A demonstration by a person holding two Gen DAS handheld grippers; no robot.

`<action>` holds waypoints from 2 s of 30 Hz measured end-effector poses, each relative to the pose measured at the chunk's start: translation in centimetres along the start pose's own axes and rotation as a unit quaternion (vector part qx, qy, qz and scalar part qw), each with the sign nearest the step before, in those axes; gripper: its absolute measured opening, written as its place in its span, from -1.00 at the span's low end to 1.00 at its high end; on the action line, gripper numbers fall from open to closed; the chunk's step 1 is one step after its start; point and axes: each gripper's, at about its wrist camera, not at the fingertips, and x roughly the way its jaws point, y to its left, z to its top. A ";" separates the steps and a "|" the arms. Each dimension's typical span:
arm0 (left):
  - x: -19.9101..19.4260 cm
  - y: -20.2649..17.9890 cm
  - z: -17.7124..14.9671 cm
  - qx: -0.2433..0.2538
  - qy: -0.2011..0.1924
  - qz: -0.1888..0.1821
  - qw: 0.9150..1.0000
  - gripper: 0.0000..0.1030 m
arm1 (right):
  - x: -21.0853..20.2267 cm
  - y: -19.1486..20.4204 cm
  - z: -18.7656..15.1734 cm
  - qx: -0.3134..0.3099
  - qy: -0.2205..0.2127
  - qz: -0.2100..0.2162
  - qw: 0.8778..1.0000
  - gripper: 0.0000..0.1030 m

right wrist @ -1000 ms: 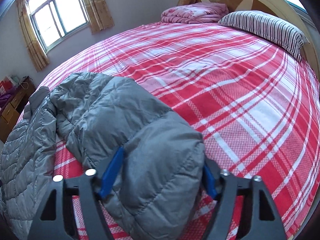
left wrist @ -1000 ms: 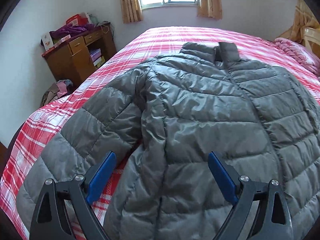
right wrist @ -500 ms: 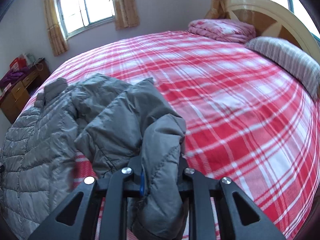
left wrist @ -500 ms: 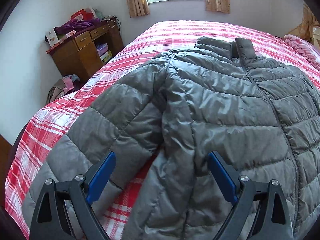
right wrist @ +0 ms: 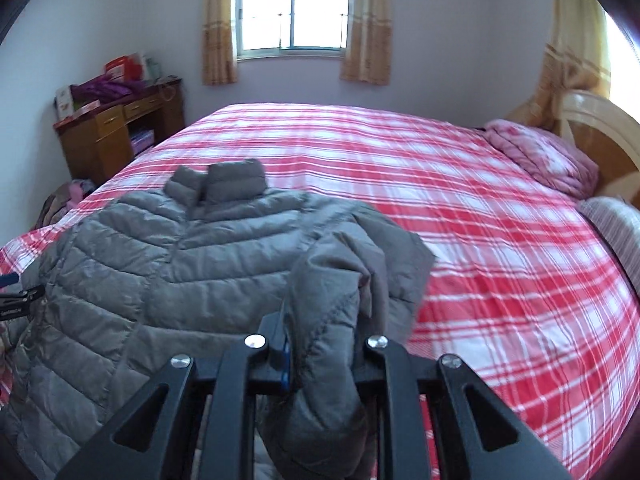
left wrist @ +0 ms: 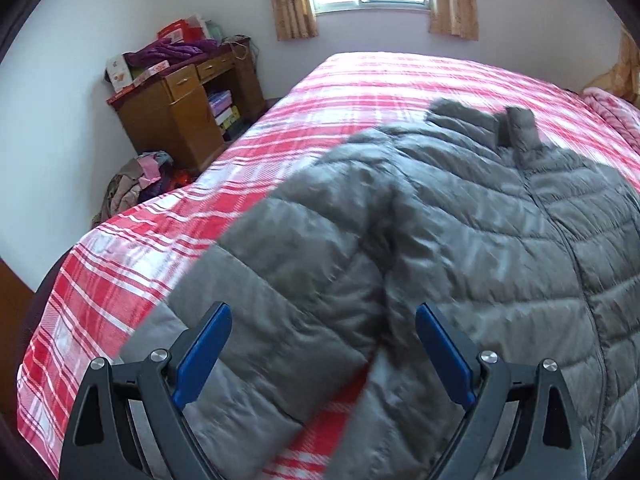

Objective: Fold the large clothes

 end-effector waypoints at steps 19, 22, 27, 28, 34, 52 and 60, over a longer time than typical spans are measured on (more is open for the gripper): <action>2.5 2.7 -0.2 -0.036 0.025 0.024 0.999 0.82 | 7.7 15.5 -2.4 -0.104 0.048 0.074 0.991 0.49; 1.8 3.1 0.3 -0.043 0.019 0.026 0.999 0.82 | 5.8 16.6 -3.0 -0.121 0.034 0.090 0.988 0.49; -0.2 3.0 1.4 -0.055 0.001 0.019 0.998 0.82 | 2.6 17.3 -4.8 -0.144 0.045 0.123 0.981 0.49; -0.5 2.7 1.6 -0.055 -0.002 0.017 0.998 0.81 | 1.9 17.3 -5.2 -0.147 0.043 0.126 0.980 0.51; -1.0 1.0 1.8 -0.044 -0.004 0.021 0.999 0.82 | -0.8 16.6 -5.1 -0.132 -0.023 0.137 0.981 0.66; -3.2 -8.0 1.2 0.008 -0.001 -0.079 0.997 0.81 | 0.2 8.0 -5.0 -0.045 0.004 0.039 0.998 0.29; -2.9 -17.1 1.7 0.057 0.010 -0.164 0.985 0.81 | 1.2 1.8 -7.5 0.006 0.021 -0.015 1.000 0.34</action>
